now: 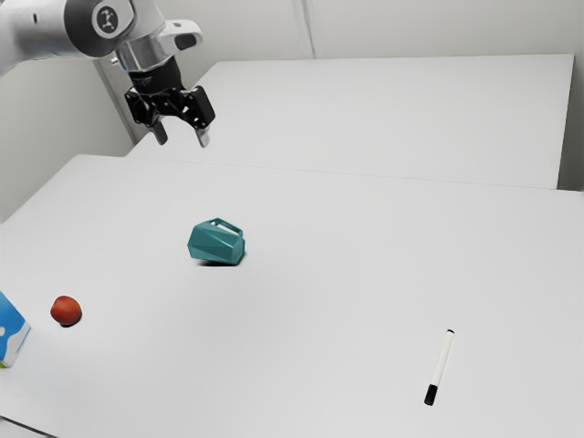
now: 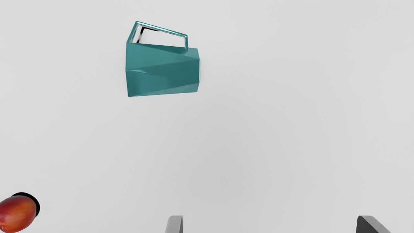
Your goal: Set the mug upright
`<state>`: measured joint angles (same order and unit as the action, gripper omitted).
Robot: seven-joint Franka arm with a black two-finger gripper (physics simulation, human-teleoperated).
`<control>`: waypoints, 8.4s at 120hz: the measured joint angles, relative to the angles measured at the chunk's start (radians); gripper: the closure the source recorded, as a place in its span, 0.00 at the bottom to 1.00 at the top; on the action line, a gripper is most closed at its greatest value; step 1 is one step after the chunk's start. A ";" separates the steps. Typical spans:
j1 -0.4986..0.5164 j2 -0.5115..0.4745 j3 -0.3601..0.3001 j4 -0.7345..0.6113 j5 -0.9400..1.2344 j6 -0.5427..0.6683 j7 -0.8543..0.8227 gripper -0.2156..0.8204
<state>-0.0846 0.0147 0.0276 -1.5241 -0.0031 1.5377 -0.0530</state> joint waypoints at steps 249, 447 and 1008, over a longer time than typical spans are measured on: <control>0.476 0.489 -0.003 -0.142 -0.781 0.283 0.686 0.23; 0.445 0.369 -0.022 -0.244 -0.926 0.177 0.841 0.95; 0.039 0.007 -0.063 -0.137 -0.114 0.185 0.104 0.23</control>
<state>-0.0454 0.0220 -0.0353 -1.6611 -0.1173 1.7226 0.0507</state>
